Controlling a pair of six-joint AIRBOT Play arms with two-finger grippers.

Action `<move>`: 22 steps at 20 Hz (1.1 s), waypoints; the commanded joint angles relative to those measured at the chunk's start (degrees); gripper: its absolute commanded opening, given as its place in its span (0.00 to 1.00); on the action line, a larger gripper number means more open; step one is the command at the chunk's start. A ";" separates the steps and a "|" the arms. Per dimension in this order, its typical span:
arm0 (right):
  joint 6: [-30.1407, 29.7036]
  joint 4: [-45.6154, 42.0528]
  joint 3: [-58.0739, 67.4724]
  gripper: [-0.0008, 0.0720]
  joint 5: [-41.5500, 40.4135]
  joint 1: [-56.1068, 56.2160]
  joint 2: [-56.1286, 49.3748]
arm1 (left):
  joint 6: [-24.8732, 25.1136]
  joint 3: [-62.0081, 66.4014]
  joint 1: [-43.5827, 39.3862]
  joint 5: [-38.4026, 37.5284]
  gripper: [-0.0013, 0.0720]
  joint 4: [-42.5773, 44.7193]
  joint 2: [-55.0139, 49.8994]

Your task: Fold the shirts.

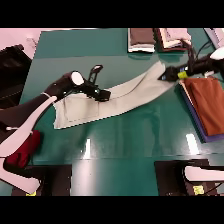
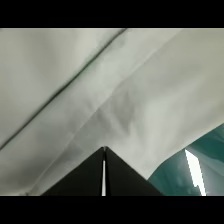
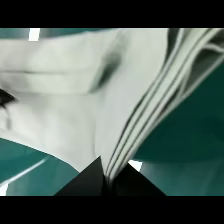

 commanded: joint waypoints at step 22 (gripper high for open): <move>4.61 6.60 19.08 0.03 -12.07 38.12 -7.91 | 0.39 13.84 21.84 -8.39 0.06 12.85 20.48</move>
